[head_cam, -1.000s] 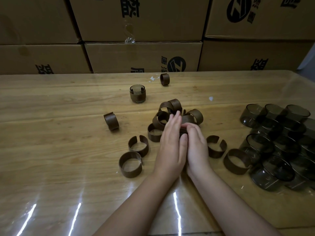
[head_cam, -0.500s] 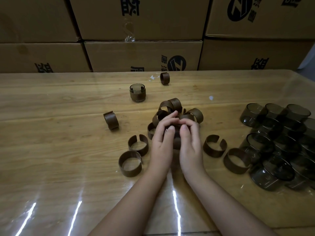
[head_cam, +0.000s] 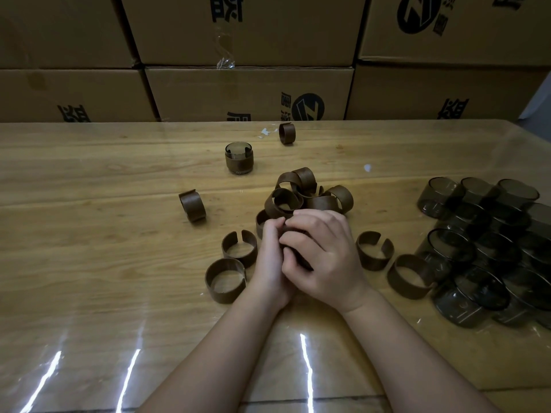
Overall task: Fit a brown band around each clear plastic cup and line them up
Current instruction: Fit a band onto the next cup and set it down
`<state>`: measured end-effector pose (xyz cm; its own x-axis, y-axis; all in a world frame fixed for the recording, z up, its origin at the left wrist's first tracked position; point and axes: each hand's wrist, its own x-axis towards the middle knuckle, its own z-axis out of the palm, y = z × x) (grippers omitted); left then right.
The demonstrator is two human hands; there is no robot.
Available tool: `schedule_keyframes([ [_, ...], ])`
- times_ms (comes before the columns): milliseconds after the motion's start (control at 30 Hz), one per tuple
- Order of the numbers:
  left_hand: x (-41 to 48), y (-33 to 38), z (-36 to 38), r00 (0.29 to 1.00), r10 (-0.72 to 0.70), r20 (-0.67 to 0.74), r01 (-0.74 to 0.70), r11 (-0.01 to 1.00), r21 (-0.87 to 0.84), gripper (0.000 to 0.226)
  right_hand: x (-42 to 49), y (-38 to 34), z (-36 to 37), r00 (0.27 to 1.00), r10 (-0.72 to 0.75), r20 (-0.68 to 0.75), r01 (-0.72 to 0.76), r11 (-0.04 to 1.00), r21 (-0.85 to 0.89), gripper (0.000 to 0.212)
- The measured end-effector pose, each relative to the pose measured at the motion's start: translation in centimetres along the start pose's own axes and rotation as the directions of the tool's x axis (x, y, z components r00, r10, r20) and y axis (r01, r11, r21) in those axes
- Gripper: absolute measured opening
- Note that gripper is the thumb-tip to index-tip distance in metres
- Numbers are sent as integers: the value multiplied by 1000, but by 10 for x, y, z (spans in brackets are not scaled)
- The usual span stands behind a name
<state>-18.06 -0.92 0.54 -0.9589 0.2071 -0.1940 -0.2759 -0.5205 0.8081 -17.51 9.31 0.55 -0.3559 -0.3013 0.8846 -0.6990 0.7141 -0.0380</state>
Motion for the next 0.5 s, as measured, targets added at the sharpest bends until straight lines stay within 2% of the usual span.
schedule_keyframes([
  [100,3,0,4,985,160,-65,-144,970,195,44,0,-6,1,992,122,36,-123,992,32,18],
  [167,4,0,8,960,272,-57,-242,919,313,43,2,-10,2,977,210,24,-211,975,66,20],
  [300,3,-5,9,910,409,-66,-346,838,421,45,5,-12,1,940,340,32,-340,924,175,22],
  [433,0,-13,7,858,513,-16,-455,774,441,48,10,-17,1,855,515,68,-506,795,334,35],
  [500,0,-15,6,810,586,15,-512,695,505,48,12,-19,1,770,630,105,-598,655,462,28],
])
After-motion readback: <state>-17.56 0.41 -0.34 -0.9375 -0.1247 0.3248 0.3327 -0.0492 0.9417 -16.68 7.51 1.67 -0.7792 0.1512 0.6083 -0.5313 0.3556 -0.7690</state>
